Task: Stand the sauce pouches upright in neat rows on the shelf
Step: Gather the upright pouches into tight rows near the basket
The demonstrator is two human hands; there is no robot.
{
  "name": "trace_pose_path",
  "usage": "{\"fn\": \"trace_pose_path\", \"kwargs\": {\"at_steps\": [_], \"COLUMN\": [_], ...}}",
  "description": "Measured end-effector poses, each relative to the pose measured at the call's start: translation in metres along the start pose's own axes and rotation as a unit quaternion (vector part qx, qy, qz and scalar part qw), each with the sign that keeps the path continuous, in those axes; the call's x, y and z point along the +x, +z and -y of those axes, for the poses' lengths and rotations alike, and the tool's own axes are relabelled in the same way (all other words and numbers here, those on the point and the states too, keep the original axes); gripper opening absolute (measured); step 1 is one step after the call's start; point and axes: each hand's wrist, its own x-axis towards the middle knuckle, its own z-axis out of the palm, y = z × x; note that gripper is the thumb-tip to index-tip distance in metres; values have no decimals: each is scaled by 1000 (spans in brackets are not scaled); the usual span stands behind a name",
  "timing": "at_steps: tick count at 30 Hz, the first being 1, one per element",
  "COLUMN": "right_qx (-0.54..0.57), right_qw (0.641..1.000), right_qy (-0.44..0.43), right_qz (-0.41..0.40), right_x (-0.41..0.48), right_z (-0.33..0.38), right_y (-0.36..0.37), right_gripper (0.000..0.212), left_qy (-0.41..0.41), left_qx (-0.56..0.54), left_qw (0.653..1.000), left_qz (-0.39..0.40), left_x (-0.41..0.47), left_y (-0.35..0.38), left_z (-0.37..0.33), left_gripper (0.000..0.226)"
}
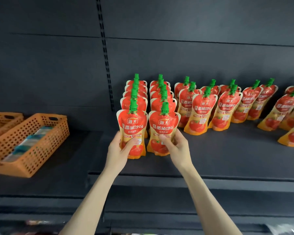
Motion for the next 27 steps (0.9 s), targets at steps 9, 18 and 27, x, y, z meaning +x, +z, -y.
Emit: {"fn": "trace_pose_path", "kwargs": {"at_steps": [9, 18, 27], "right_qx": [-109, -158, -178], "right_qw": [993, 986, 984], "right_qy": [37, 38, 18], "right_qz": [26, 30, -2], "right_x": [0, 4, -1], "right_z": [-21, -22, -20], "right_y": [-7, -14, -12], "right_gripper": [43, 36, 42], "left_qy": [-30, -16, -2], "left_qx": [93, 124, 160], "left_qw": [994, 992, 987], "left_qz": [56, 16, -2], "left_x": [7, 9, 4], "left_y": [-16, -15, -11], "left_z": [22, 17, 16], "left_gripper": [47, 42, 40]}}
